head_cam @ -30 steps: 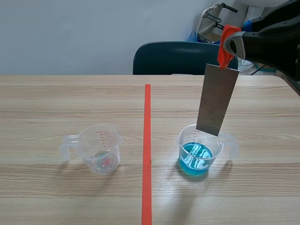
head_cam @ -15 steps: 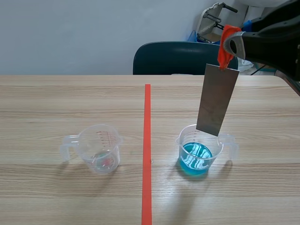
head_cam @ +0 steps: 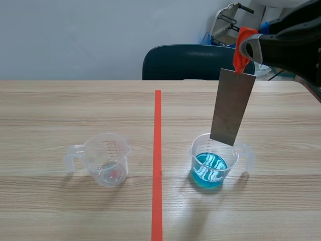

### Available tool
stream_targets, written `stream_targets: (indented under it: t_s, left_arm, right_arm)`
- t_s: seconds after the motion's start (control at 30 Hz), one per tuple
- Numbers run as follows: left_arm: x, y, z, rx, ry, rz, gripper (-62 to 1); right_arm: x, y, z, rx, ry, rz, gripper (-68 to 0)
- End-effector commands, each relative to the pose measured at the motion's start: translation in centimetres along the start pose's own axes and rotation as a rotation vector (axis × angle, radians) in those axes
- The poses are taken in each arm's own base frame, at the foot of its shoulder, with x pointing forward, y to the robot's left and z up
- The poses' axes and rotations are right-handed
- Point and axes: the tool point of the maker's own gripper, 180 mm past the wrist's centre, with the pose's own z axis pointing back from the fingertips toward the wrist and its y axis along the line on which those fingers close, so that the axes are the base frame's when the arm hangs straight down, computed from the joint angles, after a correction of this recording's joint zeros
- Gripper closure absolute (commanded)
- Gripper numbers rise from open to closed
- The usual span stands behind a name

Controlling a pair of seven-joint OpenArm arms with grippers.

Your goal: Do the redox reaction experiment

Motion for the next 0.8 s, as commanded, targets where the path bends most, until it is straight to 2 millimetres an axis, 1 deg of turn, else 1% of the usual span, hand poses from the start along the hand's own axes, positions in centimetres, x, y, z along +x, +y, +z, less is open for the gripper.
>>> stream_targets:
  t_s: [0.0,0.4,0.43,0.5,0.57,0.67,0.7,0.77]
  left_arm:
    - [0.5,-0.1,-0.1,0.005,-0.022,0.009,-62.3]
    - [-0.5,-0.2,-0.1,-0.001,0.03,0.005,-62.3]
    - [-0.5,-0.2,-0.1,-0.001,0.03,0.005,-56.1]
    - [-0.5,-0.3,-0.1,-0.004,0.031,0.001,-38.2]
    - [-0.8,-0.8,-0.1,-0.04,0.047,-0.024,-24.3]
    - [-0.7,-0.7,-0.6,-0.052,0.039,-0.055,-2.9]
    - [-0.6,-0.7,-0.9,-0.056,0.03,-0.067,-1.7]
    - [-0.3,-0.6,-1.6,-0.069,0.008,-0.097,-1.9]
  right_arm:
    - [1.2,-0.3,0.1,-0.002,-0.025,0.032,-0.6]
    - [1.2,-0.3,0.1,-0.002,-0.025,0.032,-0.6]
    - [1.2,-0.3,0.1,-0.002,-0.025,0.032,-0.6]
    - [1.2,-0.3,0.1,-0.002,-0.025,0.032,-0.6]
    - [1.2,-0.3,0.1,-0.002,-0.023,0.032,-0.6]
    - [1.0,-0.3,0.1,-0.002,-0.016,0.032,-0.6]
    - [1.0,-0.3,0.1,-0.002,-0.013,0.032,-0.6]
    - [0.9,-0.3,0.1,-0.002,-0.01,0.032,-0.6]
